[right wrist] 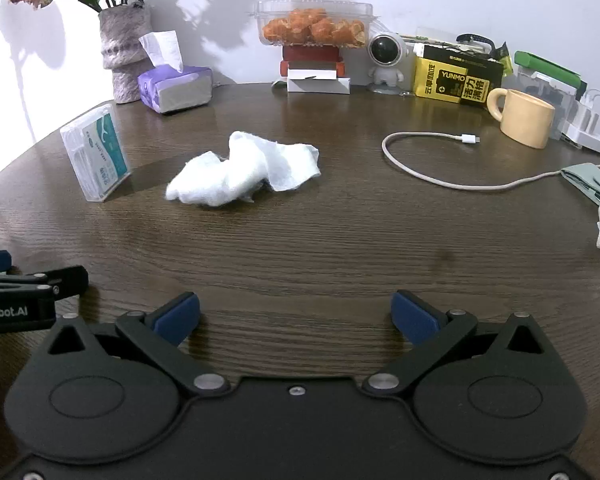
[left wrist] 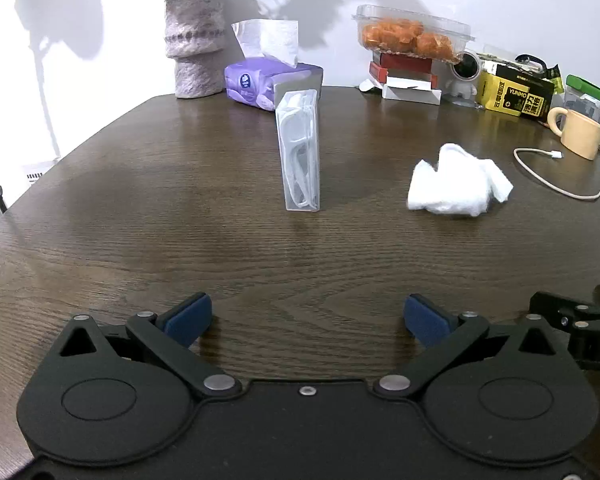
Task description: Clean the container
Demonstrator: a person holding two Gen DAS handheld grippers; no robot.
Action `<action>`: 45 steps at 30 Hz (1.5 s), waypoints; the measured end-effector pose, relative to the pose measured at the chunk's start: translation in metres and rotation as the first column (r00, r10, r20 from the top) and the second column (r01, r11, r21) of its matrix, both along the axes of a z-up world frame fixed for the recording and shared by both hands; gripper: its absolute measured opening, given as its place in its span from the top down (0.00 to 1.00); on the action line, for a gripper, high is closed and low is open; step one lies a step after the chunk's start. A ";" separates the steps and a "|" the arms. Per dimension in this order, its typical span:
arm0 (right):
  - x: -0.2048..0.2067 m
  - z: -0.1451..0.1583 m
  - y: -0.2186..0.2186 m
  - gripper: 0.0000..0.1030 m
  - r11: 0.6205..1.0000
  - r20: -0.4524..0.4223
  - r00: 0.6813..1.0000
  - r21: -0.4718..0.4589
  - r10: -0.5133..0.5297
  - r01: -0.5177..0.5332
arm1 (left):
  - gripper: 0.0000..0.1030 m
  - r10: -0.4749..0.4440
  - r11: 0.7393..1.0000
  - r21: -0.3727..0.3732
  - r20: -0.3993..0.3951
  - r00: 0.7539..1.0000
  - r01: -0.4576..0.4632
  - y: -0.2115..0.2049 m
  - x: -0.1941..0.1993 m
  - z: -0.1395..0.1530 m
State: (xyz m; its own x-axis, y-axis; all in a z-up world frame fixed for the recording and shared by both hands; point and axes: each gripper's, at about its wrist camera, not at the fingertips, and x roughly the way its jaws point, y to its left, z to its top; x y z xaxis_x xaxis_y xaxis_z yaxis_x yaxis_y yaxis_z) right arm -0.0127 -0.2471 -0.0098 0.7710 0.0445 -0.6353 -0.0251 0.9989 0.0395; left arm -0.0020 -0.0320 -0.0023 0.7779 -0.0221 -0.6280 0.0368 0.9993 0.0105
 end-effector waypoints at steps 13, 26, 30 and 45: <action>0.001 0.000 0.001 0.00 1.000 0.000 1.000 -0.001 -0.023 0.023 | 0.00 0.001 1.000 0.002 0.000 1.000 -0.001 0.000 0.001 0.000; 0.001 0.000 0.001 0.00 1.000 0.000 1.000 -0.001 -0.025 0.025 | 0.00 0.004 1.000 0.004 0.000 1.000 -0.004 0.001 0.000 -0.001; 0.001 -0.001 0.001 0.00 1.000 0.000 1.000 -0.001 -0.025 0.025 | 0.00 0.004 1.000 0.004 0.000 1.000 -0.004 0.001 0.001 -0.001; 0.000 0.000 0.002 0.00 1.000 0.000 1.000 -0.001 -0.027 0.027 | 0.00 0.002 1.000 0.004 0.000 1.000 -0.002 0.002 0.001 -0.001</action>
